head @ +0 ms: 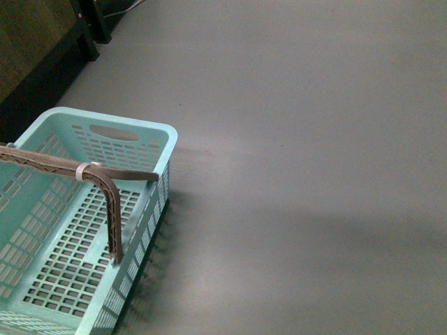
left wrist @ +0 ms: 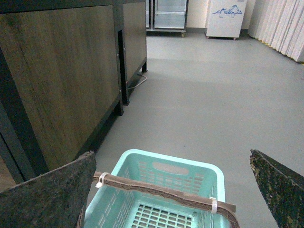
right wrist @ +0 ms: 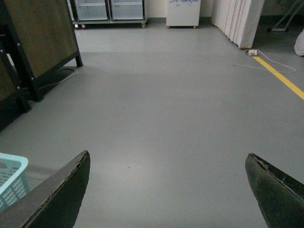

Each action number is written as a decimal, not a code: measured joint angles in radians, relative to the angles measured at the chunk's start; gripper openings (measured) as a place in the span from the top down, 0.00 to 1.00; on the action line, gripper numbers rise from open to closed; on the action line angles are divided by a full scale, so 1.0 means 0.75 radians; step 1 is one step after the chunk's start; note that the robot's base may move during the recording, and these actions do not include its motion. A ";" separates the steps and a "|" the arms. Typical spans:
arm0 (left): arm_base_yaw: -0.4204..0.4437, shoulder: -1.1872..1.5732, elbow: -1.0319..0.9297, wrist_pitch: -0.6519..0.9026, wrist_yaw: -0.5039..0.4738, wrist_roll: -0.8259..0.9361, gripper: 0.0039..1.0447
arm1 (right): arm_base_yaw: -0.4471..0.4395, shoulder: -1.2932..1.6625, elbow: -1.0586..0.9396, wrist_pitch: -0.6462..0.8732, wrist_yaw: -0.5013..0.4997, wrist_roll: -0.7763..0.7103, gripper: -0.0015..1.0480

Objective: Pick lemon and mango into basket

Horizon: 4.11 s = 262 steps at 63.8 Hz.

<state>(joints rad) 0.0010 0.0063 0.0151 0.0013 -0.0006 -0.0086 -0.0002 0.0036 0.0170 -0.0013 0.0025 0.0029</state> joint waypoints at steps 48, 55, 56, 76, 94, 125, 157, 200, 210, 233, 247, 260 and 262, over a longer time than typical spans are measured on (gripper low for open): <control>-0.112 0.396 0.230 -0.549 -0.319 -0.603 0.06 | 0.000 0.001 0.000 0.000 -0.001 0.000 0.08; -0.100 0.536 0.252 -0.487 -0.256 -0.970 0.06 | 0.000 0.000 0.001 0.000 0.000 0.000 0.08; -0.096 0.548 0.254 -0.474 -0.249 -1.000 0.06 | 0.000 0.000 0.001 0.000 0.000 0.000 0.08; -0.024 1.276 0.331 0.138 -0.128 -1.338 0.06 | 0.000 0.000 0.001 0.000 -0.001 0.000 0.08; -0.039 2.034 0.495 0.524 -0.139 -1.486 0.06 | 0.000 0.000 0.000 0.000 -0.001 0.000 0.08; -0.053 2.635 0.901 0.705 -0.148 -1.661 0.06 | 0.000 0.000 0.000 0.000 -0.001 0.000 0.08; -0.029 2.820 1.068 0.706 -0.136 -1.735 0.64 | 0.000 0.000 0.000 0.000 -0.001 0.000 0.08; -0.119 1.753 0.753 0.256 -0.154 -1.853 0.76 | 0.000 0.000 0.001 0.000 -0.001 0.000 0.08; -0.128 1.361 0.785 -0.002 -0.180 -1.906 0.76 | 0.000 0.000 0.000 0.000 -0.001 0.000 0.08; -0.122 1.034 0.960 -0.323 -0.253 -1.933 0.88 | 0.000 0.000 0.001 0.000 -0.001 0.000 0.08; -0.119 0.945 1.019 -0.480 -0.314 -1.931 0.95 | 0.000 0.000 0.001 0.000 -0.001 0.000 0.08; -0.119 0.880 1.057 -0.561 -0.345 -1.889 0.95 | 0.000 0.000 0.000 0.000 -0.001 0.000 0.08; -0.119 0.880 1.058 -0.561 -0.348 -1.887 0.95 | 0.000 0.000 0.000 0.000 -0.001 0.000 0.08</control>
<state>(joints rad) -0.0879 0.6662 0.8089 -0.4191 -0.2615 -1.4239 -0.0002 0.0036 0.0170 -0.0013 0.0021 0.0029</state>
